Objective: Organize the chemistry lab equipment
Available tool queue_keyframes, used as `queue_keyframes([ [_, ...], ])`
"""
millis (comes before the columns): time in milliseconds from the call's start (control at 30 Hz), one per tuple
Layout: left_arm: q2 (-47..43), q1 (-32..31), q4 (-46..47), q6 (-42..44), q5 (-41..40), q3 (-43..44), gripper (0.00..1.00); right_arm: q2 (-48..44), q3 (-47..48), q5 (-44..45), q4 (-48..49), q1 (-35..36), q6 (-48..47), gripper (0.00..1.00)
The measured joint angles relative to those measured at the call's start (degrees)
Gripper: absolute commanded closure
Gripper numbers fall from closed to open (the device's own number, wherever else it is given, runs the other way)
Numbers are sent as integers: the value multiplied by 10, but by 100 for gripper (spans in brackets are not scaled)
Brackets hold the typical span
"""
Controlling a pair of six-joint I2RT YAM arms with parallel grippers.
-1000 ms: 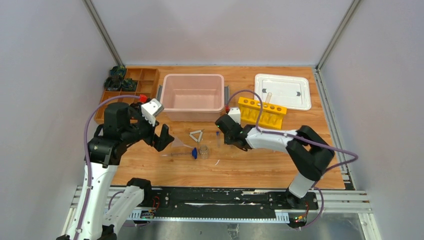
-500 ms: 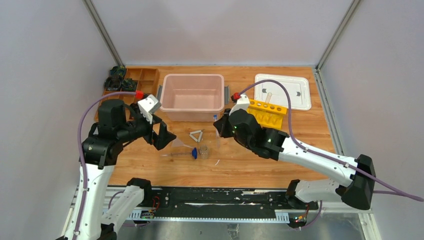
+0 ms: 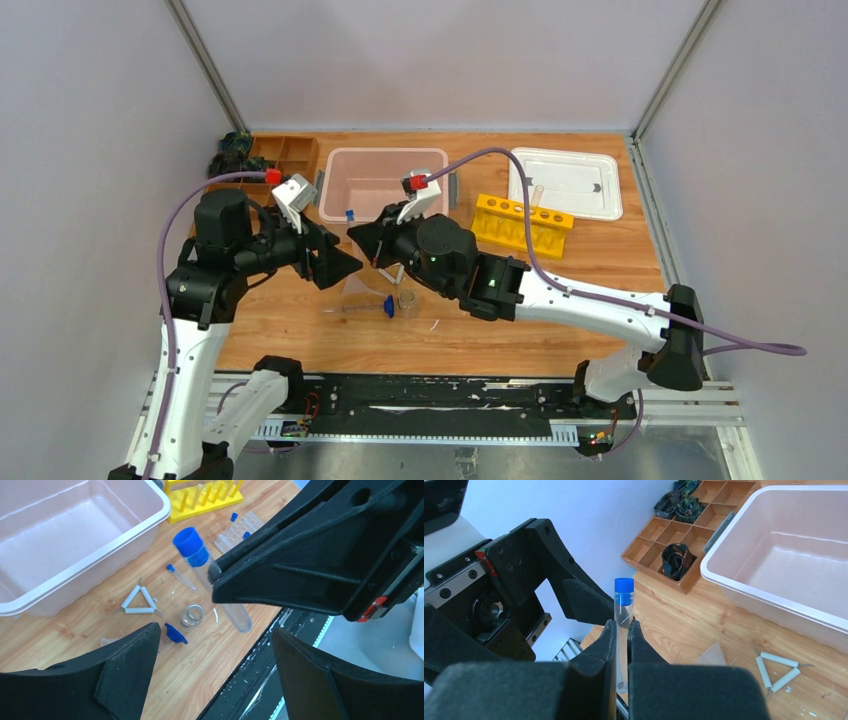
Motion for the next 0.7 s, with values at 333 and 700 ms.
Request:
queue_keyframes([
  [333,-18,0,55,-50,16,-21,53,17,7,4,55,24,-21,100],
  [700,-18,0,68,-35,3,-42,95,17,15,10,41,24,-30,60],
])
